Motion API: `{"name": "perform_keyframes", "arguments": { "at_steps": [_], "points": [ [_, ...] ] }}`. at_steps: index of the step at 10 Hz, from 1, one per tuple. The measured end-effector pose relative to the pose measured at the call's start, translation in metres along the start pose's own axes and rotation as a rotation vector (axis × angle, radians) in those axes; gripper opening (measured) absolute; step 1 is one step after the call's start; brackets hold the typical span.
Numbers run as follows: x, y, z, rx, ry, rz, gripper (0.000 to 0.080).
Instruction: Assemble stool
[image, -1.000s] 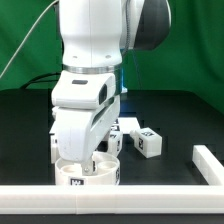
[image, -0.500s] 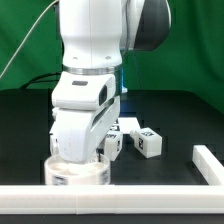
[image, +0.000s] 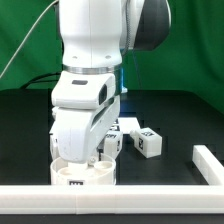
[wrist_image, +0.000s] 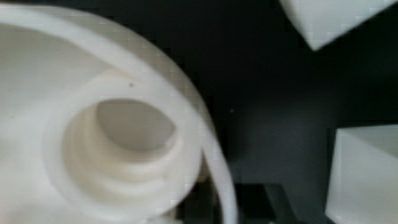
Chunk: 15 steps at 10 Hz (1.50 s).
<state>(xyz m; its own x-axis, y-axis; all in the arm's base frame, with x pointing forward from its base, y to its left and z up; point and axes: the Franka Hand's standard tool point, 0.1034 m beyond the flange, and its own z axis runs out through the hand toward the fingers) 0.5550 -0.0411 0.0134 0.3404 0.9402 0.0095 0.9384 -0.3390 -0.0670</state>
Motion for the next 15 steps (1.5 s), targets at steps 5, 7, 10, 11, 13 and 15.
{"name": "perform_keyframes", "arguments": {
  "at_steps": [5,7,10,11,13,15],
  "points": [
    [0.053,-0.016,0.000,0.002,0.013,0.021,0.0040],
    [0.088,-0.021,0.001,0.004,0.017,0.030,0.0040],
    [0.128,-0.020,0.000,-0.007,0.026,0.066,0.0039],
    [0.134,-0.021,0.002,0.006,0.019,0.073,0.0037],
    [0.141,-0.023,0.002,0.024,0.008,0.097,0.0037],
    [0.142,-0.023,0.002,0.024,0.007,0.110,0.0037]
  ]
}}
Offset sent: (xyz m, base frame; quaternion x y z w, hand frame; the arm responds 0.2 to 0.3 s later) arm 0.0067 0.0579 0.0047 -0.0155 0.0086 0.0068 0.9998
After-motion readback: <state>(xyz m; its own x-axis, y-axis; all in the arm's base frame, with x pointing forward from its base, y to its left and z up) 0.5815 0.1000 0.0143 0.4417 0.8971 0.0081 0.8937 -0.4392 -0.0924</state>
